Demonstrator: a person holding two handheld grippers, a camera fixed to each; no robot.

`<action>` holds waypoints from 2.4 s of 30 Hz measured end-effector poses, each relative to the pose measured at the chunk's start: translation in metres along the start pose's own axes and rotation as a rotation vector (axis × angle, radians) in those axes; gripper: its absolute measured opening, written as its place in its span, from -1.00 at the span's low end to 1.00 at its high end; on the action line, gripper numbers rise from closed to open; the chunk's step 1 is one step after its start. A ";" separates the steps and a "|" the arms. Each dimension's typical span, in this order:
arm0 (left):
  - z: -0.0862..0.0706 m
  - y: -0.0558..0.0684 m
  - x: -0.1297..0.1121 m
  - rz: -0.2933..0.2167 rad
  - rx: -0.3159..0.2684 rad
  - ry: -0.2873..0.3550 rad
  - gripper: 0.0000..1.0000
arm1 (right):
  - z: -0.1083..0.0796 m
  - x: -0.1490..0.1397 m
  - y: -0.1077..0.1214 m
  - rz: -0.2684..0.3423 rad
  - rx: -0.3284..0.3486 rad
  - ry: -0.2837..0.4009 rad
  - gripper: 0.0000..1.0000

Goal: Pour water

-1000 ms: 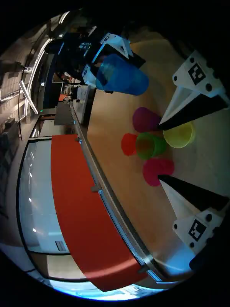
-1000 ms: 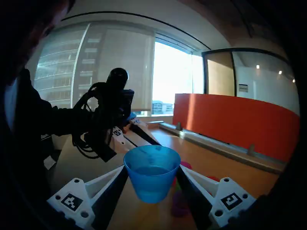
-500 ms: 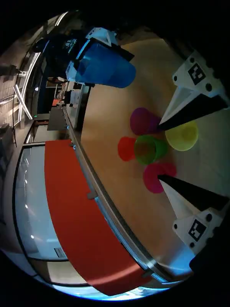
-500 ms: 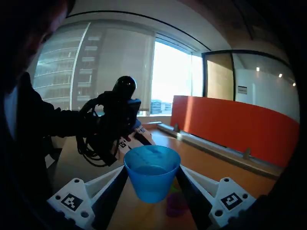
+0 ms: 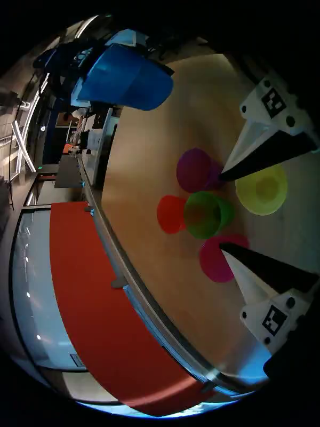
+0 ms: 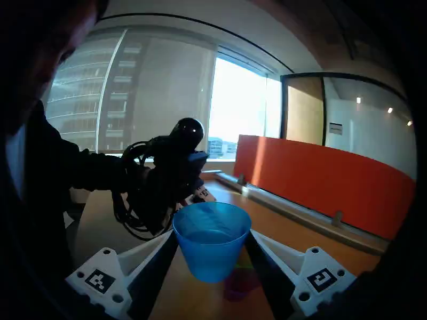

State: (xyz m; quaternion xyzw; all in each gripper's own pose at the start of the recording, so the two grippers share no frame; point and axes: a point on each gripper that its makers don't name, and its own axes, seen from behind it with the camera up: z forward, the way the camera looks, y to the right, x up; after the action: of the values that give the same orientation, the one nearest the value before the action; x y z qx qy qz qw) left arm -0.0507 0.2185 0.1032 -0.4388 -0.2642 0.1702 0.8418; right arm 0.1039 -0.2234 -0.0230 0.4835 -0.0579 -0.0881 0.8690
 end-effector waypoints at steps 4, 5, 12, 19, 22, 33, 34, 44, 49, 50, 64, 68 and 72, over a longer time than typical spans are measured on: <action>0.007 0.002 0.000 0.003 -0.010 -0.011 0.70 | -0.003 0.003 0.005 -0.004 -0.006 0.001 0.77; 0.009 0.002 0.000 0.002 -0.012 -0.015 0.70 | -0.004 0.003 0.006 -0.006 -0.007 0.001 0.77; 0.019 0.006 -0.004 -0.002 -0.030 -0.040 0.70 | -0.007 0.006 0.011 -0.016 -0.014 0.001 0.77; 0.029 0.007 -0.009 -0.001 -0.044 -0.070 0.70 | -0.010 0.008 0.015 -0.026 -0.021 -0.002 0.77; 0.032 0.007 -0.009 -0.004 -0.048 -0.075 0.71 | -0.011 0.009 0.015 -0.028 -0.021 -0.003 0.77; 0.043 0.005 -0.015 -0.014 -0.054 -0.102 0.70 | -0.017 0.013 0.018 -0.040 -0.030 -0.003 0.77; 0.045 0.004 -0.016 -0.014 -0.054 -0.106 0.70 | -0.017 0.014 0.018 -0.043 -0.031 -0.004 0.77; 0.054 0.000 -0.019 -0.019 -0.050 -0.138 0.70 | -0.024 0.017 0.019 -0.052 -0.036 -0.002 0.77; 0.059 -0.001 -0.020 -0.021 -0.047 -0.150 0.70 | -0.027 0.017 0.020 -0.053 -0.040 0.000 0.77; 0.059 -0.001 -0.020 -0.019 -0.047 -0.153 0.70 | -0.027 0.016 0.020 -0.053 -0.040 0.000 0.77; 0.070 -0.003 -0.019 -0.035 -0.051 -0.172 0.70 | -0.031 0.012 0.023 -0.048 -0.047 -0.005 0.77; 0.073 -0.004 -0.017 -0.033 -0.050 -0.172 0.70 | -0.031 0.011 0.024 -0.048 -0.049 -0.004 0.77; 0.076 -0.004 -0.016 -0.031 -0.050 -0.171 0.70 | -0.031 0.011 0.025 -0.045 -0.049 -0.004 0.77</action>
State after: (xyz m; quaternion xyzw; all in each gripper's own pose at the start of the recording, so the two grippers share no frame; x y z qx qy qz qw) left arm -0.1081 0.2575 0.1380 -0.4393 -0.3461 0.1876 0.8075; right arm 0.1228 -0.1870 -0.0185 0.4630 -0.0466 -0.1101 0.8782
